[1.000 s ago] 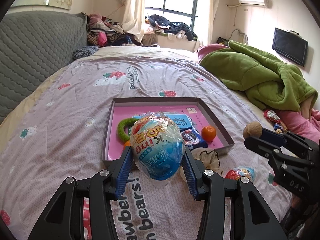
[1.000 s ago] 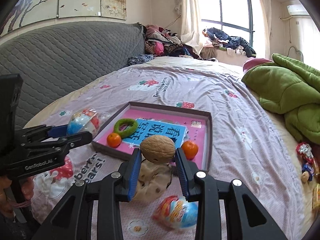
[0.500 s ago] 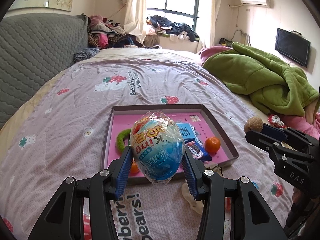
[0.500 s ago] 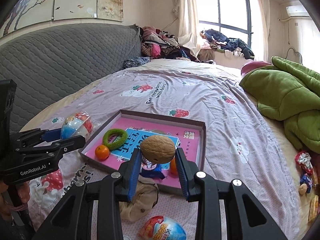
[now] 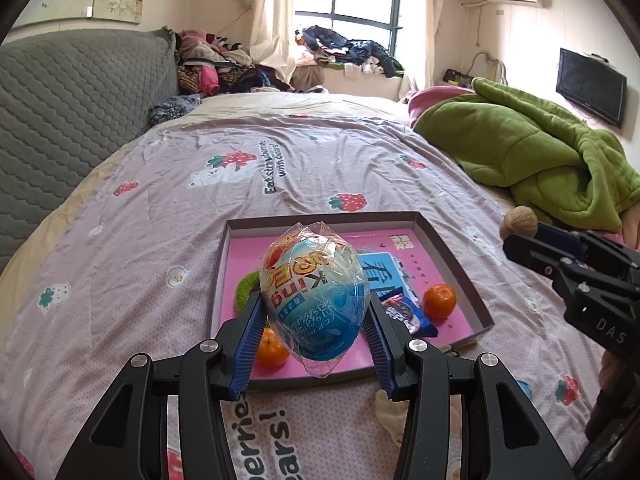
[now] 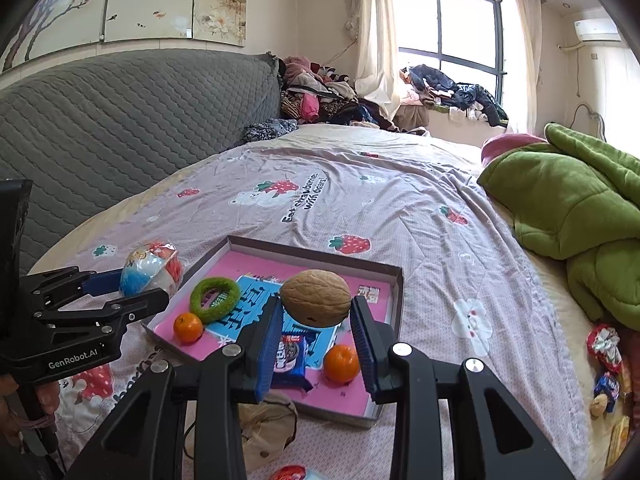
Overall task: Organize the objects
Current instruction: 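Lift and carry the walnut and blue wrapped egg over the grey box, then lower the walnut with the right tool while the left tool lowers the blue egg into the box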
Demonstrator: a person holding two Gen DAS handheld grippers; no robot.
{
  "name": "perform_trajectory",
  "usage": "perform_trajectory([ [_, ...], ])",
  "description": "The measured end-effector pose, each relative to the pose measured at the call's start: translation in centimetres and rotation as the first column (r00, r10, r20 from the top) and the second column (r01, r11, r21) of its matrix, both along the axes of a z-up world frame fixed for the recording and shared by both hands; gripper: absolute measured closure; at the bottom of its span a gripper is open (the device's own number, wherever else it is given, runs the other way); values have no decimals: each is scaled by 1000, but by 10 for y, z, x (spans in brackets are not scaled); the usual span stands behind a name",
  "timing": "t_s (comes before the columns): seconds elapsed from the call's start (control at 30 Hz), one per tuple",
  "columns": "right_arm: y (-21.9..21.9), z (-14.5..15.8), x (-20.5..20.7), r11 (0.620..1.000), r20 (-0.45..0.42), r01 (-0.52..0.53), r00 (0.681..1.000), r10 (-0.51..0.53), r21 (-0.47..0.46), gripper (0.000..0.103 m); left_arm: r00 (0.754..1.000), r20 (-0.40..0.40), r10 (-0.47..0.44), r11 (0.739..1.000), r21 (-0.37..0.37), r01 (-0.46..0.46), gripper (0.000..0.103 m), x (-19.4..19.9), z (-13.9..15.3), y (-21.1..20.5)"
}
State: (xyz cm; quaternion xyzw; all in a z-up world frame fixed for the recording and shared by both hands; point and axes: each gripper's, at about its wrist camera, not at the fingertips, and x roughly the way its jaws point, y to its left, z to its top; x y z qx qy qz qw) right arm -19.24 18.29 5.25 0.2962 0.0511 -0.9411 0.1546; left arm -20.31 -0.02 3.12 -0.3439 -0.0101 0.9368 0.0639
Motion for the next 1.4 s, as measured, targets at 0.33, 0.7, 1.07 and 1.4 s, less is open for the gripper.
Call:
perform_trajectory([
  [0.33, -1, -1, -21, 1000, -1, 0, 1000, 1, 18, 68, 1000, 9, 16, 1000, -15, -15, 53, -28, -2, 0],
  [0.7, -2, -17, -51, 999, 26, 1, 1000, -2, 37, 68, 999, 28, 28, 1000, -14, -28, 53, -58, -14, 2],
  [1.07, -5, -43, -80, 999, 79, 0, 997, -3, 47, 68, 997, 65, 36, 999, -18, -35, 53, -83, -40, 5],
  [1.4, -7, -65, -96, 998, 121, -8, 993, 1, 61, 68, 994, 109, 21, 1000, -25, -19, 53, -98, -67, 11],
])
